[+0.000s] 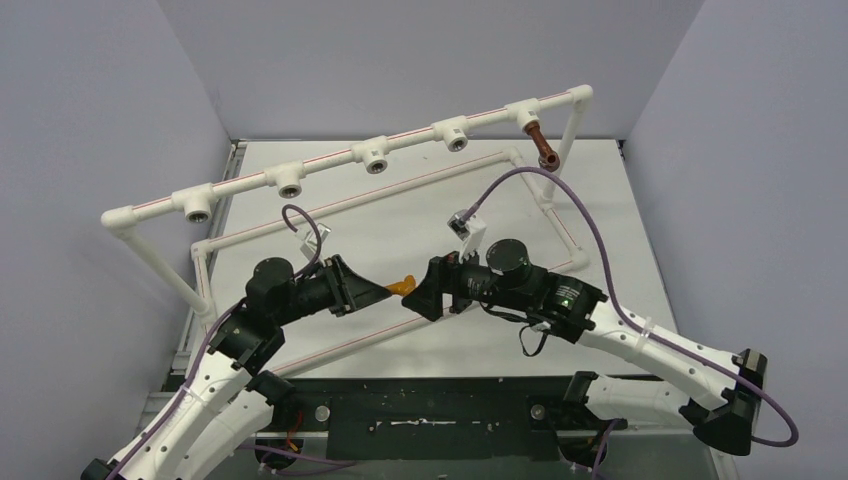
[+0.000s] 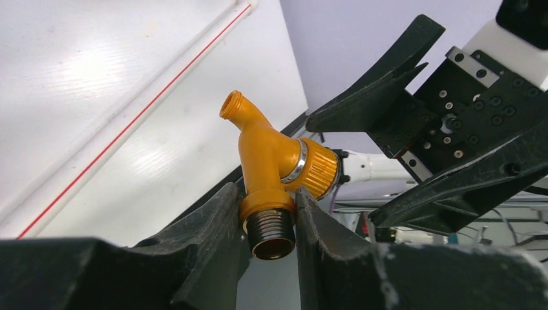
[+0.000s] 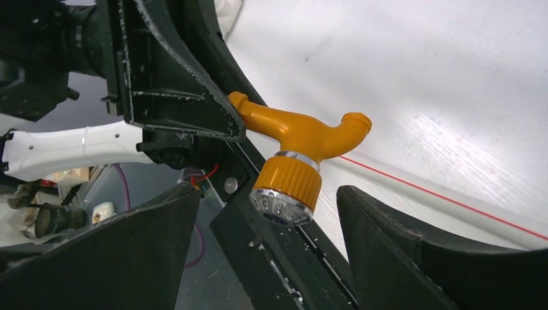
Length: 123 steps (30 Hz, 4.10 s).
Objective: Install the water faucets
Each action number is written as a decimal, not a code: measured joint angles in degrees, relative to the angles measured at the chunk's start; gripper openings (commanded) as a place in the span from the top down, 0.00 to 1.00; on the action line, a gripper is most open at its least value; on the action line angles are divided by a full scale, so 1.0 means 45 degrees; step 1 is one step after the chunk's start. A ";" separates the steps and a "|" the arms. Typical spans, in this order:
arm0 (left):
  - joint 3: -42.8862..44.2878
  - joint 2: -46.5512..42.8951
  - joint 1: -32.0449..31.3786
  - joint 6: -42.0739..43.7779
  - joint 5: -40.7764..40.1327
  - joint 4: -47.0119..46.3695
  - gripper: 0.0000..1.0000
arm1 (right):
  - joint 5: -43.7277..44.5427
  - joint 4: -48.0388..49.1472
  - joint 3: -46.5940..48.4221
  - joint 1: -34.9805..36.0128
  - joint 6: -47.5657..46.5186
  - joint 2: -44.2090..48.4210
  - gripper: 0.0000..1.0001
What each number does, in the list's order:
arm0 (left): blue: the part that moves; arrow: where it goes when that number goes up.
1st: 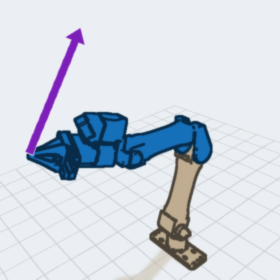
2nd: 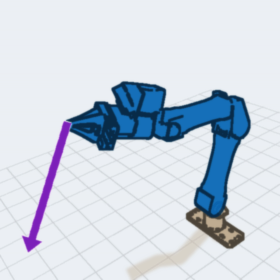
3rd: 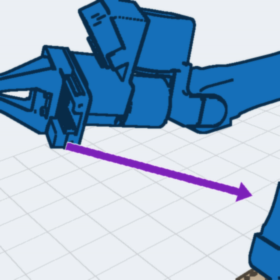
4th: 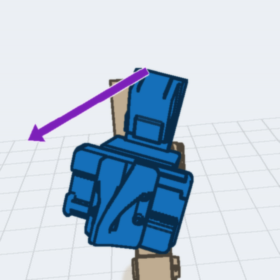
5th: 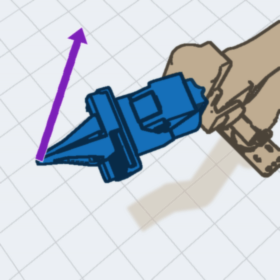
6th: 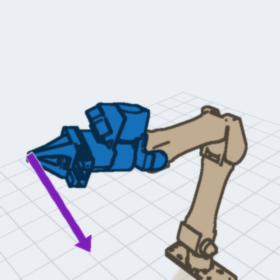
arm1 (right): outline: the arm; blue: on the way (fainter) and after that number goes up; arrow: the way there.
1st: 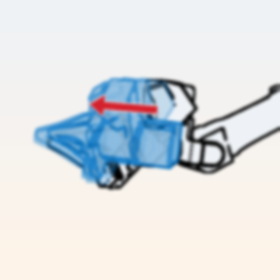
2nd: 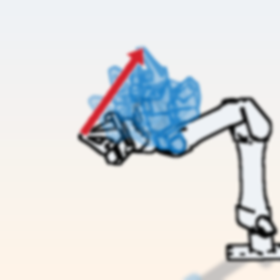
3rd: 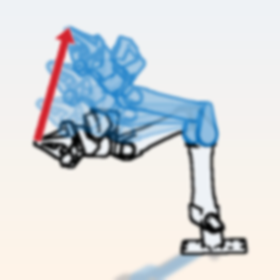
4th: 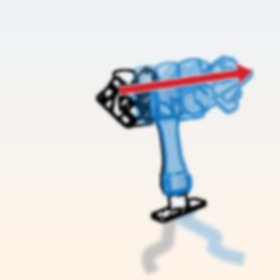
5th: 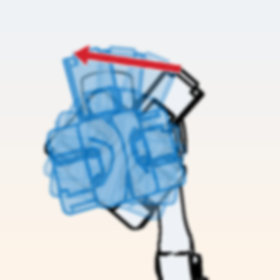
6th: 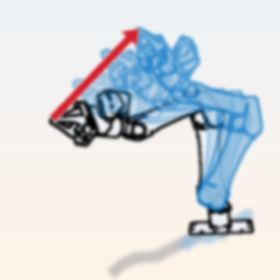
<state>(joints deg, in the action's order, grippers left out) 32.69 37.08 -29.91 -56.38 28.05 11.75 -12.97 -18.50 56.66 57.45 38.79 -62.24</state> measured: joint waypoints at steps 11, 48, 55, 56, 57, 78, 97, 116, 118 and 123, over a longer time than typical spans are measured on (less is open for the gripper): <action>-0.0262 -0.0559 0.0000 -0.2866 0.0724 -0.1826 1.00 | -0.1268 0.2118 -0.1817 -0.0005 -0.5066 0.3755 0.20; 0.0121 -0.1229 0.0000 -0.8378 0.4031 -0.6416 1.00 | -0.6747 0.2137 0.0656 -0.0005 -1.5931 0.2069 0.55; 0.0136 -0.1137 0.0005 -0.8684 0.4226 -0.6819 1.00 | -0.7116 0.1967 0.0884 -0.0010 -1.6368 0.1807 1.00; 0.0136 -0.1127 0.0010 -0.8854 0.4187 -0.6858 1.00 | -0.7203 0.1943 0.0884 -0.0010 -1.6470 0.1807 1.00; 0.0136 -0.1122 0.0010 -0.8976 0.4182 -0.6892 1.00 | -0.7266 0.1914 0.0884 -0.0010 -1.6538 0.1812 1.00; 0.0724 -0.1273 0.0000 -0.6387 0.3915 -0.5683 0.36 | -0.6504 0.3696 -0.0175 -0.0010 -1.2701 0.2939 1.00; 0.2395 -0.1433 0.0000 -0.1088 0.3861 -0.3002 0.21 | -0.6081 0.3968 0.0539 -0.0010 -0.4682 0.1933 1.00; 0.2730 -0.1321 0.0000 0.0588 0.4085 -0.2064 0.28 | -0.5999 0.4129 0.1248 -0.0010 -0.0505 0.0767 1.00; 0.2739 -0.1326 0.0000 0.0593 0.4114 -0.2055 0.29 | -0.5974 0.4119 0.1122 -0.0010 -0.0403 0.0797 1.00; 0.2749 -0.1389 0.0000 0.0578 0.4158 -0.2055 0.38 | -0.5858 0.3968 0.0772 -0.0010 -0.0209 0.0918 1.00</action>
<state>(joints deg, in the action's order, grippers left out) 45.06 30.83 -29.91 -53.78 46.76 2.50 -39.33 -0.64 60.14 57.41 37.85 -58.11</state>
